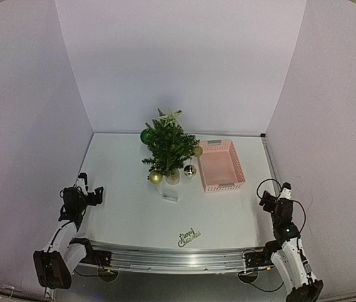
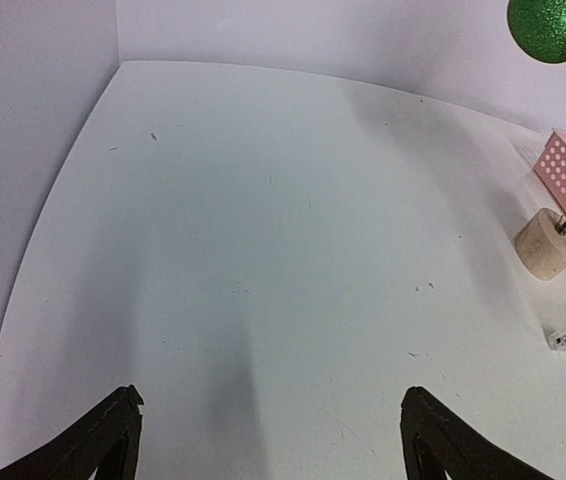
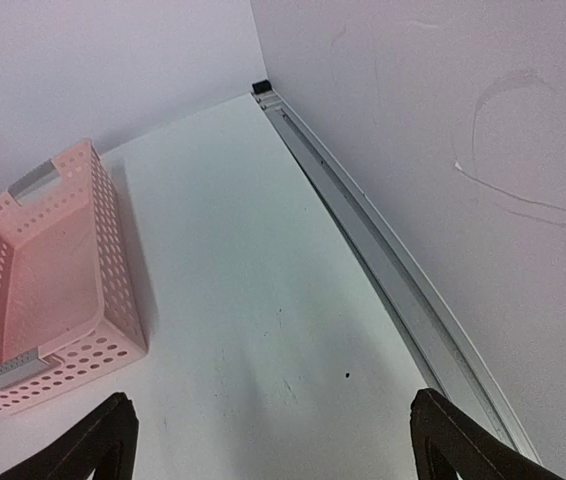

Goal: Decorate the small christmas tree

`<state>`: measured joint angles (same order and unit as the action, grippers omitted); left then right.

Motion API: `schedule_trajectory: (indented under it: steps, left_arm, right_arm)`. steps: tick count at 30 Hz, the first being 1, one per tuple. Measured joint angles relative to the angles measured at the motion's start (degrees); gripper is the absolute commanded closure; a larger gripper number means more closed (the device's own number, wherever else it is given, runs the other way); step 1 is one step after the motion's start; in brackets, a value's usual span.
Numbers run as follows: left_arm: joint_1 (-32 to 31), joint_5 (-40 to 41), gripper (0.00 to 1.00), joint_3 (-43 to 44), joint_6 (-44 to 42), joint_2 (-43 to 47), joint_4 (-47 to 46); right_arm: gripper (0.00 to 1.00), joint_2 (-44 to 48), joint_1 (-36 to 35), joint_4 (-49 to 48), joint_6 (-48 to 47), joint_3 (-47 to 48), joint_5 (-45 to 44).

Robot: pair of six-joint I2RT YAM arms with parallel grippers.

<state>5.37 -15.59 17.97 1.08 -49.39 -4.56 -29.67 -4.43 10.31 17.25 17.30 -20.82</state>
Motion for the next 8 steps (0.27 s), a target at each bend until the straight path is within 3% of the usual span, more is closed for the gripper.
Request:
schedule_trajectory:
  steps: [4, 8]
  left_arm:
    - [0.6, 1.3, 0.16, -4.0, 2.0, 1.6, -4.7]
    - [0.7, 3.5, 0.15, -5.7, 4.3, 1.8, -10.2]
  right_arm:
    - [0.08, 7.5, 0.0, -0.8, -1.1, -3.4, 0.0]
    - [0.08, 9.1, 0.0, -1.3, -1.6, -4.7, -0.1]
